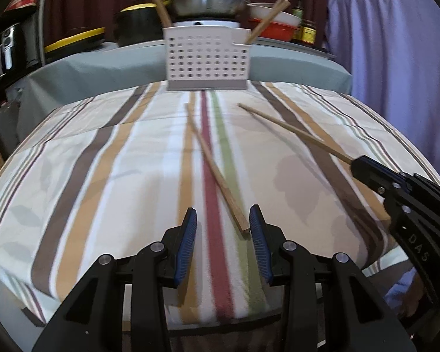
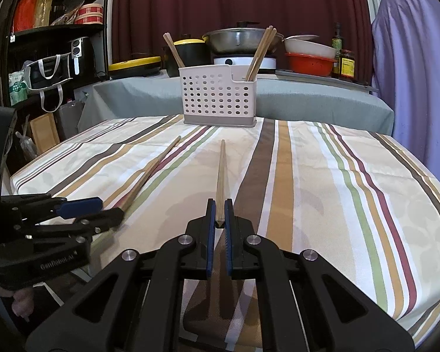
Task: Organize utensils
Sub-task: 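Close the right tool on a wooden chopstick while the left tool grasps another, then lift both held chopsticks and carry them above the white holder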
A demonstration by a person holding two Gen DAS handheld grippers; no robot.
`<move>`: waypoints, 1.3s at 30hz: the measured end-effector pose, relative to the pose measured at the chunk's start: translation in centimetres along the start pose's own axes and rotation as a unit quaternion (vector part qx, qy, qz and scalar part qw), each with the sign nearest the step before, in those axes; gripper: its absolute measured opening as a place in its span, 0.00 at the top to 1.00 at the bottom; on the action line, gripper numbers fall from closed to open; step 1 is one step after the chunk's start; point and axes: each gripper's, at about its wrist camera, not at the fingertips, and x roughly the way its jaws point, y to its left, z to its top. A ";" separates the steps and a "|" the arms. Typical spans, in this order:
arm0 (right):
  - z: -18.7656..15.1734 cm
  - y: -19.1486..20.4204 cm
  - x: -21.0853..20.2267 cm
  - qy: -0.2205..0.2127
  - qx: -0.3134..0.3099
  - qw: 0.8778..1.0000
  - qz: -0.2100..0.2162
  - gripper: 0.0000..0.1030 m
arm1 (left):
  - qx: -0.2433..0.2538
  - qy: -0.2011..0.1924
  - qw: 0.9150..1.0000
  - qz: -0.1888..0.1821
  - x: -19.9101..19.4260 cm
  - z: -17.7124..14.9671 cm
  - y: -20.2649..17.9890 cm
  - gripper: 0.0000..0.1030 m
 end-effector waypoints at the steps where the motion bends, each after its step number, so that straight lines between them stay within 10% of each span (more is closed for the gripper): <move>1: 0.0 0.0 0.0 0.000 0.000 1.000 0.000 0.94 | -0.002 0.000 1.000 0.000 0.0 0.0 0.1 0.63; 12: 0.0 0.2 -0.2 -0.001 -0.001 1.000 0.000 0.94 | 0.009 0.000 1.000 -0.018 0.1 -0.2 -0.5 0.90; 39: 1.1 0.8 -1.3 -0.020 -0.013 1.000 -0.011 0.94 | -0.018 -0.083 0.996 0.021 -3.2 1.2 2.2 0.93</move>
